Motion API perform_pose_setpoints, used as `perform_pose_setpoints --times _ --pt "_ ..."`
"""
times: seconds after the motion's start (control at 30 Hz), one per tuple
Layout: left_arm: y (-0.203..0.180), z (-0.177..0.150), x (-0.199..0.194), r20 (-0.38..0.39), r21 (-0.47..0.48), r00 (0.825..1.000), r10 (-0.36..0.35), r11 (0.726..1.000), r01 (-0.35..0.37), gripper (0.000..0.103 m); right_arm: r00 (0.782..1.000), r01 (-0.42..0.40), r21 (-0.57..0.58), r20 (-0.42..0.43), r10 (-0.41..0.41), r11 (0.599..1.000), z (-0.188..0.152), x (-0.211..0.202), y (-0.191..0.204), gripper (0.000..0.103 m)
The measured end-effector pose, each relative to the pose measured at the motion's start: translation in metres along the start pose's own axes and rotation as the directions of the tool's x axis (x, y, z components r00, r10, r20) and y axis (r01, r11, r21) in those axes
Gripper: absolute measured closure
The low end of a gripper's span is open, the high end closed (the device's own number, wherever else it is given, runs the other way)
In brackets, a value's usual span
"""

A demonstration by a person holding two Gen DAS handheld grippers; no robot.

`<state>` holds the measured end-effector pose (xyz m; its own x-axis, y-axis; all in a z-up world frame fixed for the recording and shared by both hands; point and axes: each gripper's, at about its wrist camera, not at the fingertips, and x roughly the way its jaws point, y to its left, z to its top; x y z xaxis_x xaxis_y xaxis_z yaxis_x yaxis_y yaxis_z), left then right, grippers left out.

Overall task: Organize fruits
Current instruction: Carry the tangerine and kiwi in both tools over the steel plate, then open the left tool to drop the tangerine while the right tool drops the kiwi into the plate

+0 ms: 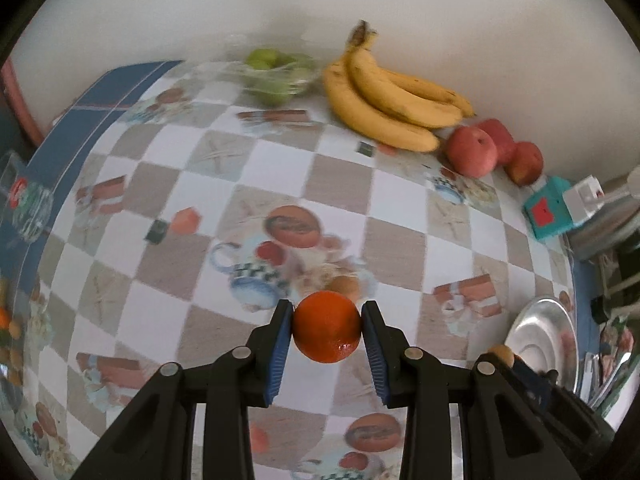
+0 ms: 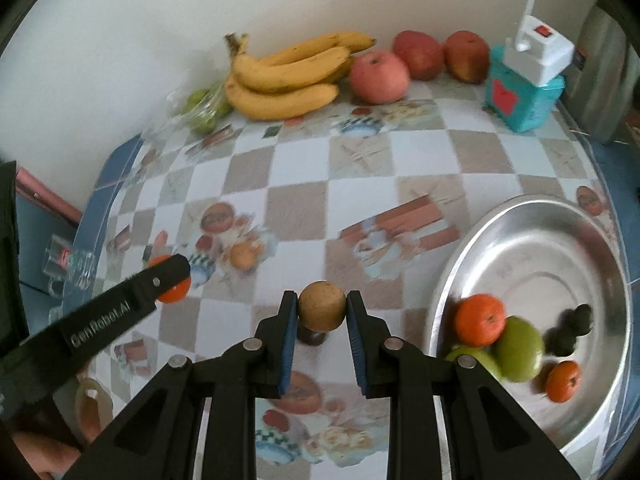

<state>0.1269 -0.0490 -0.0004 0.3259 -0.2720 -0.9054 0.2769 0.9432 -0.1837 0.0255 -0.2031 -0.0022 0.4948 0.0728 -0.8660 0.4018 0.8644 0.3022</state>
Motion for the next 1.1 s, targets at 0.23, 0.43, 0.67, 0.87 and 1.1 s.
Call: perform_pose_setpoints --times 0.23,0.43,0.67,0.87,1.1 --pt "-0.046 0.005 0.003 0.004 0.078 1.000 -0.031 0.997 0.030 0.065 1.000 -0.003 0.106 0.031 0.000 0.994 0.014 -0.014 -0.046 0.078" --pt "-0.101 -0.008 0.002 0.001 0.197 0.997 -0.074 0.978 0.072 0.065 0.997 0.049 0.201 0.053 -0.060 0.978 0.014 -0.029 -0.093 0.078" --pt "-0.162 -0.037 0.008 -0.049 0.343 0.986 -0.157 0.925 0.164 0.065 0.993 0.077 0.323 0.058 -0.101 0.943 0.006 -0.038 -0.151 0.077" --pt "-0.190 -0.050 0.013 -0.042 0.422 0.982 -0.187 0.887 0.187 0.065 0.992 0.080 0.375 0.060 -0.110 0.924 0.000 -0.038 -0.173 0.077" --pt "-0.211 -0.057 0.036 -0.063 0.491 0.983 -0.170 0.853 0.179 0.065 0.995 0.070 0.415 0.041 -0.095 0.907 -0.006 -0.026 -0.186 0.077"
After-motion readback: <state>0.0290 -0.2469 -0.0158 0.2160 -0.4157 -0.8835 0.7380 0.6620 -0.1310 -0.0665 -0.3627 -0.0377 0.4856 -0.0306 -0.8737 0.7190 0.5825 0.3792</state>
